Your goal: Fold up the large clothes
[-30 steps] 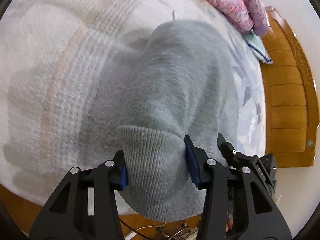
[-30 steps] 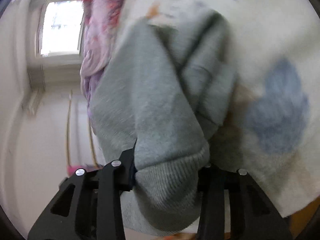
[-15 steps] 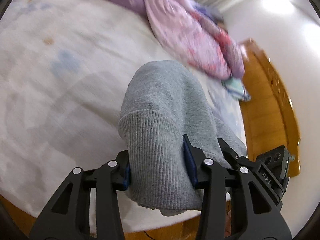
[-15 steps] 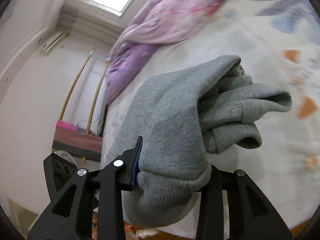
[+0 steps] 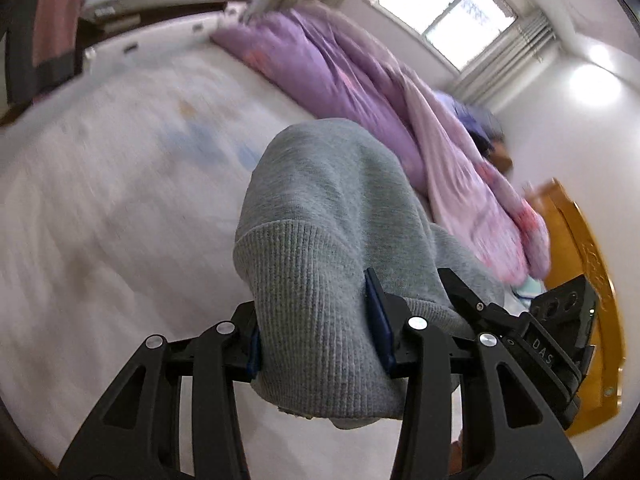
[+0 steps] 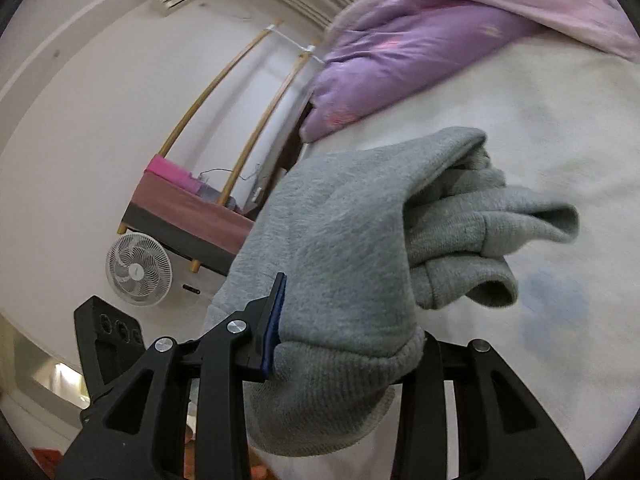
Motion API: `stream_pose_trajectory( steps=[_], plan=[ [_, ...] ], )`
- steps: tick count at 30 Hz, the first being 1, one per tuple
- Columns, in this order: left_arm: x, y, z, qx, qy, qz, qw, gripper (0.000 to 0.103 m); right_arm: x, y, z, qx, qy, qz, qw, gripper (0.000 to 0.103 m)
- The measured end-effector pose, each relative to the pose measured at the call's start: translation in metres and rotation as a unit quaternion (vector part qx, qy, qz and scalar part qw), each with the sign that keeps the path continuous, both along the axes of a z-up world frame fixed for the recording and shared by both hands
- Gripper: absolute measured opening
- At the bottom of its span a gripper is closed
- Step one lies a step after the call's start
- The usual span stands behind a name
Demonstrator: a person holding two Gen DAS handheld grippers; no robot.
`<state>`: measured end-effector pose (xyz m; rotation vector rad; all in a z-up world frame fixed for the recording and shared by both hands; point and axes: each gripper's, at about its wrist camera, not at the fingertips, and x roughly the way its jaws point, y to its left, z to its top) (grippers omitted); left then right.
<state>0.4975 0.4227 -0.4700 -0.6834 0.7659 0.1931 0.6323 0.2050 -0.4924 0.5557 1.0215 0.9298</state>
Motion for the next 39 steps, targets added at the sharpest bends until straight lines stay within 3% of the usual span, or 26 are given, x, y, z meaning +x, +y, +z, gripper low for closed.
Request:
stream_pose_trajectory(
  steps=[1,3,5,7,8,9,10,11,15,18,24,27,31,32,37,39],
  plan=[
    [0.002,0.022,-0.010,0.017,0.005,0.009,0.9998,0.043,-0.002,0.014,-0.005,-0.018,-0.003,-0.003,1.000,0.036],
    [0.003,0.049,-0.034,0.040,0.039,0.016,0.9983,0.047,-0.007,0.056,-0.040,-0.105,0.018,-0.011,0.994,0.046],
    [0.005,0.073,-0.076,0.056,0.108,0.028,0.9922,0.048,-0.017,0.071,-0.079,-0.157,0.065,-0.011,0.985,0.047],
    [0.000,0.093,-0.115,0.064,0.195,0.056,0.9771,0.048,-0.025,0.080,-0.115,-0.207,0.099,-0.006,0.973,0.047],
    [-0.008,0.101,-0.126,0.054,0.200,0.068,0.9759,0.058,-0.030,0.079,-0.127,-0.217,0.111,-0.006,0.970,0.049],
    [-0.023,0.108,-0.128,0.047,0.176,0.089,0.9793,0.068,-0.036,0.075,-0.137,-0.209,0.116,-0.013,0.971,0.052],
    [-0.030,0.110,-0.128,0.058,0.175,0.103,0.9773,0.085,-0.037,0.074,-0.141,-0.210,0.116,-0.014,0.971,0.054],
    [-0.036,0.112,-0.129,0.074,0.179,0.114,0.9745,0.091,-0.039,0.072,-0.145,-0.212,0.115,-0.011,0.970,0.056],
    [-0.039,0.108,-0.135,0.069,0.176,0.113,0.9753,0.091,-0.038,0.073,-0.151,-0.218,0.109,-0.003,0.970,0.056],
    [-0.030,0.092,-0.127,0.099,0.194,0.110,0.9696,0.091,-0.034,0.078,-0.144,-0.235,0.101,0.004,0.967,0.056],
    [-0.023,0.058,-0.094,0.157,0.202,0.079,0.9636,0.092,-0.040,0.081,-0.102,-0.260,0.051,0.010,0.964,0.058],
    [-0.019,0.033,-0.073,0.163,0.196,0.057,0.9652,0.092,-0.053,0.069,-0.072,-0.266,0.016,0.009,0.964,0.068],
    [-0.023,-0.004,-0.034,0.174,0.177,0.055,0.9672,0.092,-0.073,0.040,-0.035,-0.268,-0.018,0.003,0.963,0.073],
    [-0.024,-0.011,-0.027,0.177,0.174,0.057,0.9671,0.092,-0.075,0.034,-0.030,-0.269,-0.024,0.003,0.963,0.079],
    [-0.056,-0.070,0.037,0.190,0.149,0.055,0.9690,0.092,-0.111,-0.022,0.039,-0.260,-0.062,-0.002,0.964,0.080],
    [-0.073,-0.098,0.068,0.204,0.140,0.056,0.9673,0.092,-0.131,-0.051,0.073,-0.260,-0.077,-0.001,0.963,0.091]
  ],
)
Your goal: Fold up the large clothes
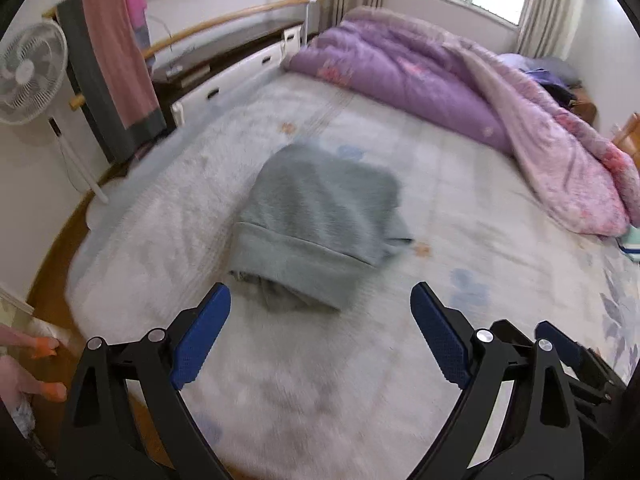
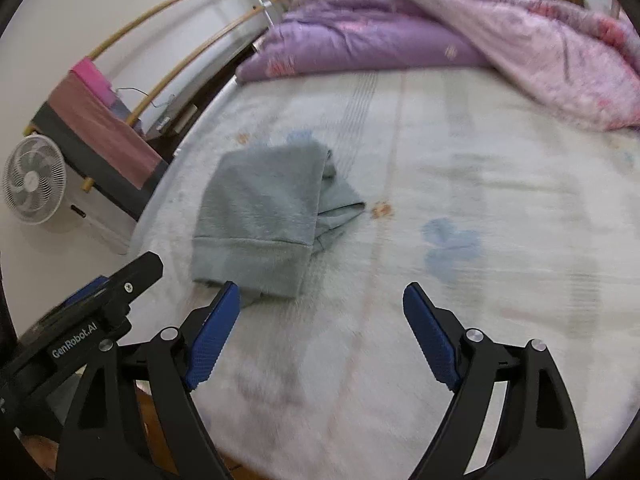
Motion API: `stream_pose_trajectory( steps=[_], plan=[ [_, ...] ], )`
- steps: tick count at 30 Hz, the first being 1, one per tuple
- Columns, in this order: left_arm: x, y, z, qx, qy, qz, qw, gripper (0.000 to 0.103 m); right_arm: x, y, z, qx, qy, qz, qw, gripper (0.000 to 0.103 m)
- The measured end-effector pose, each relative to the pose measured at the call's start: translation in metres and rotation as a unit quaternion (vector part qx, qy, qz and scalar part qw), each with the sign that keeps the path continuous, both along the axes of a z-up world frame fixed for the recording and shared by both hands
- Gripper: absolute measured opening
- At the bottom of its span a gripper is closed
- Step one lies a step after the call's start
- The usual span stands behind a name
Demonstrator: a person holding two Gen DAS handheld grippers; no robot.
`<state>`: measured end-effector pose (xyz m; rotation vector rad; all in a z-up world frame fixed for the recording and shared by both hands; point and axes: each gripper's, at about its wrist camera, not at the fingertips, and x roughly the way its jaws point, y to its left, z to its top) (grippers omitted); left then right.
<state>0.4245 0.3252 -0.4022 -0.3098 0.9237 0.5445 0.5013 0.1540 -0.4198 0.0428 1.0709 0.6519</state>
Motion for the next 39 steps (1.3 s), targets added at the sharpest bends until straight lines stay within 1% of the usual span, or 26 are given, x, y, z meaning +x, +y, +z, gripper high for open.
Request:
stream_pose_trajectory(
  steps=[1,3,4,6,7,9,12,13,15,16,18,19,21,23,24,28,33,34,36,39],
  plan=[
    [-0.011,-0.018,0.020,0.010,-0.006,0.001,0.9999,0.092,-0.006,-0.011,0.012,0.002,-0.006,0.001,1.000,0.092],
    [-0.032,-0.055,0.058,0.028,-0.017,-0.011,0.9994,0.092,-0.027,-0.042,0.044,0.014,-0.029,0.002,0.999,0.092],
    [-0.038,-0.069,0.070,0.039,-0.016,-0.016,0.9990,0.092,-0.039,-0.062,0.066,0.015,-0.052,-0.004,0.999,0.092],
    [-0.053,-0.099,0.099,0.050,-0.025,-0.026,0.9981,0.092,-0.060,-0.098,0.103,0.018,-0.075,-0.008,0.997,0.094],
    [-0.065,-0.117,0.116,0.051,-0.037,-0.031,0.9975,0.092,-0.068,-0.110,0.114,0.019,-0.084,-0.010,0.996,0.094],
    [-0.087,-0.146,0.146,0.056,-0.061,-0.035,0.9960,0.092,-0.091,-0.143,0.148,0.015,-0.110,-0.012,0.994,0.094],
    [-0.117,-0.196,0.194,0.081,-0.086,-0.044,0.9920,0.092,-0.117,-0.178,0.186,0.020,-0.133,-0.021,0.991,0.094],
    [-0.127,-0.211,0.210,0.089,-0.099,-0.048,0.9899,0.092,-0.129,-0.194,0.205,0.025,-0.143,-0.027,0.989,0.094],
    [-0.144,-0.234,0.236,0.099,-0.117,-0.060,0.9863,0.092,-0.147,-0.215,0.231,0.026,-0.168,-0.036,0.985,0.095],
    [-0.153,-0.247,0.252,0.106,-0.122,-0.070,0.9844,0.092,-0.161,-0.228,0.249,0.023,-0.183,-0.044,0.982,0.095],
    [-0.166,-0.263,0.273,0.111,-0.130,-0.078,0.9822,0.092,-0.176,-0.244,0.271,0.023,-0.196,-0.053,0.979,0.095],
    [-0.176,-0.274,0.288,0.113,-0.139,-0.086,0.9801,0.092,-0.187,-0.253,0.284,0.027,-0.204,-0.058,0.977,0.095],
    [-0.191,-0.288,0.308,0.125,-0.152,-0.094,0.9759,0.092,-0.203,-0.266,0.304,0.029,-0.216,-0.064,0.974,0.095],
    [-0.205,-0.300,0.326,0.136,-0.161,-0.102,0.9723,0.092,-0.222,-0.278,0.325,0.030,-0.230,-0.074,0.970,0.095],
    [-0.211,-0.303,0.331,0.139,-0.163,-0.105,0.9711,0.092,-0.228,-0.280,0.329,0.029,-0.234,-0.077,0.969,0.095],
    [-0.239,-0.311,0.359,0.140,-0.180,-0.116,0.9667,0.092,-0.260,-0.287,0.356,0.028,-0.250,-0.088,0.964,0.095],
    [-0.267,-0.300,0.375,0.138,-0.203,-0.129,0.9608,0.092,-0.294,-0.279,0.377,0.017,-0.270,-0.103,0.957,0.095],
    [-0.274,-0.296,0.378,0.136,-0.207,-0.133,0.9595,0.092,-0.298,-0.275,0.377,0.014,-0.272,-0.107,0.956,0.095],
    [-0.282,-0.286,0.382,0.132,-0.207,-0.144,0.9588,0.092,-0.310,-0.268,0.381,0.010,-0.278,-0.115,0.954,0.095],
    [-0.296,-0.267,0.390,0.133,-0.212,-0.160,0.9549,0.092,-0.333,-0.253,0.386,0.010,-0.280,-0.130,0.951,0.095]
  ],
)
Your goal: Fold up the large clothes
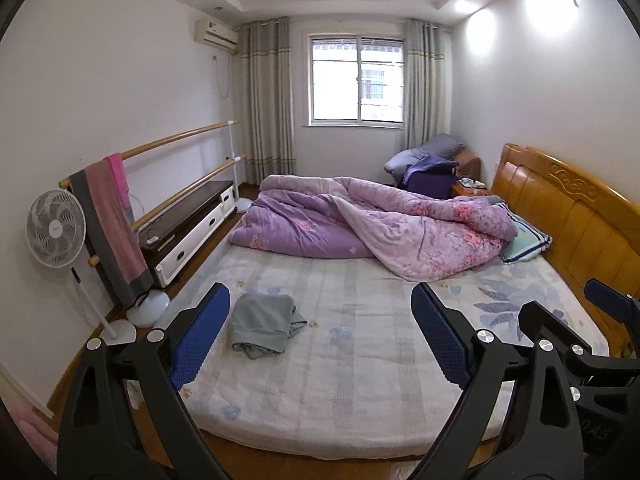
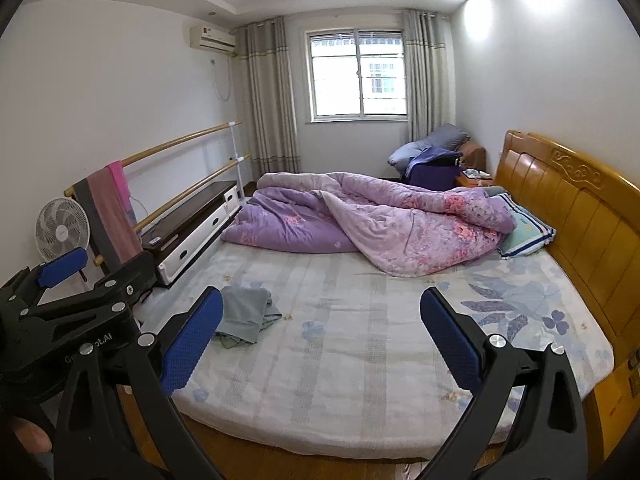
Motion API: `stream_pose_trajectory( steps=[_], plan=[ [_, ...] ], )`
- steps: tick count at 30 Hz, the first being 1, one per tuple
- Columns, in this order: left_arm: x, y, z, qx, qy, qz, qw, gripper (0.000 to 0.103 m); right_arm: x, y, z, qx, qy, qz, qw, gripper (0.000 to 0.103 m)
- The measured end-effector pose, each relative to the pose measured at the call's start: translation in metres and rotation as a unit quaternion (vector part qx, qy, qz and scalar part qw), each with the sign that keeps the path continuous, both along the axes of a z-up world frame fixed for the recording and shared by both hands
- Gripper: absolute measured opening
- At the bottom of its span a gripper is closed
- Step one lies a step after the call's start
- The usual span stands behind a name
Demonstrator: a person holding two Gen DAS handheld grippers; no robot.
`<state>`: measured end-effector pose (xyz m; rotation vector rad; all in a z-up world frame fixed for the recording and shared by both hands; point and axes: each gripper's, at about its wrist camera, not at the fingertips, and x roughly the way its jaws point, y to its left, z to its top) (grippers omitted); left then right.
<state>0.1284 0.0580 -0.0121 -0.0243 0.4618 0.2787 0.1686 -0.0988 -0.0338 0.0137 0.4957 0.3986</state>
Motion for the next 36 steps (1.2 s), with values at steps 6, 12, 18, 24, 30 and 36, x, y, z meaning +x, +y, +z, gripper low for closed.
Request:
stream_pose_trajectory(
  steps=[6,12,18,24,30,36],
  plan=[
    [-0.027,0.029,0.017,0.000,-0.003,-0.028,0.9996,0.092,-0.028,0.020,0.012,0.005,-0.005,-0.019,1.000,0.095],
    [-0.043,0.048,0.030,0.009,-0.009,-0.034,0.9993,0.092,-0.044,0.035,0.025,0.004,-0.010,-0.022,1.000,0.095],
    [-0.050,0.055,0.035,0.008,-0.011,-0.034,0.9993,0.092,-0.051,0.045,0.031,0.000,-0.007,-0.026,1.000,0.095],
    [-0.049,0.060,0.038,0.013,-0.014,-0.035,0.9992,0.092,-0.051,0.050,0.032,-0.001,-0.010,-0.028,1.000,0.095],
    [-0.052,0.056,0.038,0.014,-0.013,-0.033,0.9993,0.092,-0.054,0.053,0.033,-0.003,-0.010,-0.027,1.000,0.095],
    [-0.049,0.061,0.040,0.012,-0.013,-0.035,0.9992,0.092,-0.053,0.054,0.035,-0.006,-0.012,-0.027,1.000,0.095]
  ],
)
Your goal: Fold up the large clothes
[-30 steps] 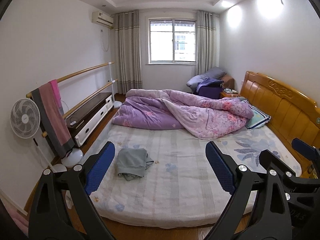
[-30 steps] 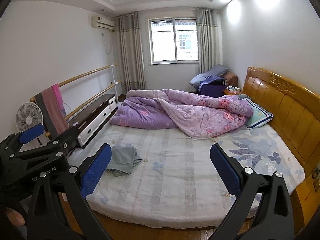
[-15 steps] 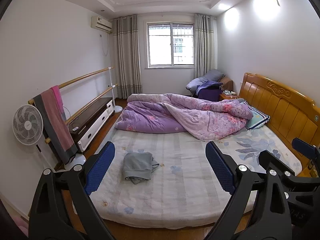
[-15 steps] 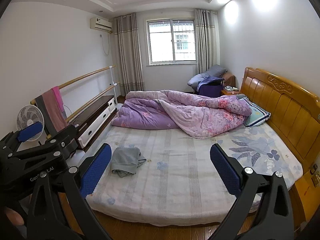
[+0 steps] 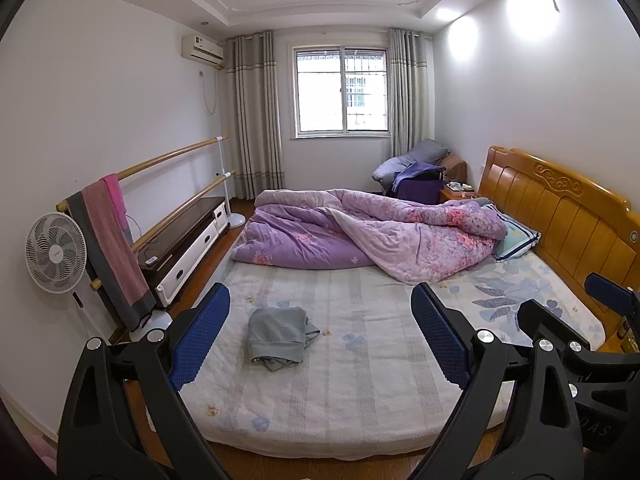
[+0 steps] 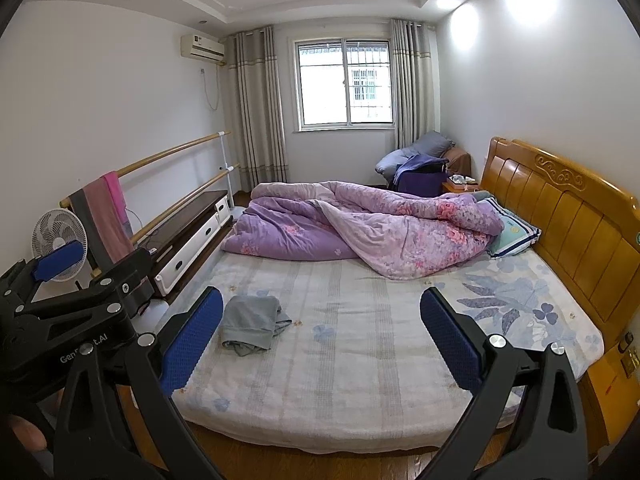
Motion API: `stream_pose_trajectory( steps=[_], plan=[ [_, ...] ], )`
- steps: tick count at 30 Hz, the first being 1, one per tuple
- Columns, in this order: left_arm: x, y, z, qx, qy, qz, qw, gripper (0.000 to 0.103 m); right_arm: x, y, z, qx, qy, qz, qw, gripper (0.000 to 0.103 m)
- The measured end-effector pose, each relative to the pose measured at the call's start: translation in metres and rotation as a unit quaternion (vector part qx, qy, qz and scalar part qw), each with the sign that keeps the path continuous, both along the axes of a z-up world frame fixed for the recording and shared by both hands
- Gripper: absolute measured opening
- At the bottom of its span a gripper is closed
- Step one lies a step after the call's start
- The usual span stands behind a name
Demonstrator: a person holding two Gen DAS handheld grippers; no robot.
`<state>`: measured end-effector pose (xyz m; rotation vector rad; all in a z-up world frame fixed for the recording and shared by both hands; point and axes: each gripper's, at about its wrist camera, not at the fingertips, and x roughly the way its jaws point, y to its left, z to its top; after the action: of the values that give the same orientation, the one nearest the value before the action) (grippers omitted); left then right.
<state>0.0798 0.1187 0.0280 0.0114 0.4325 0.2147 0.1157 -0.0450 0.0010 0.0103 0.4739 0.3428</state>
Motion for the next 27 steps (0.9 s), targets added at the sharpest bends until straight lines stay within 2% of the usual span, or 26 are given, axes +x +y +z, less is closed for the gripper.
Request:
stream_pose_trajectory(
  steps=[27],
  plan=[
    [0.021,0.007,-0.008,-0.012,0.011,-0.012,0.9998,0.092,0.015,-0.007,0.000,0.001,0.012,-0.001,1.000,0.095]
  ],
)
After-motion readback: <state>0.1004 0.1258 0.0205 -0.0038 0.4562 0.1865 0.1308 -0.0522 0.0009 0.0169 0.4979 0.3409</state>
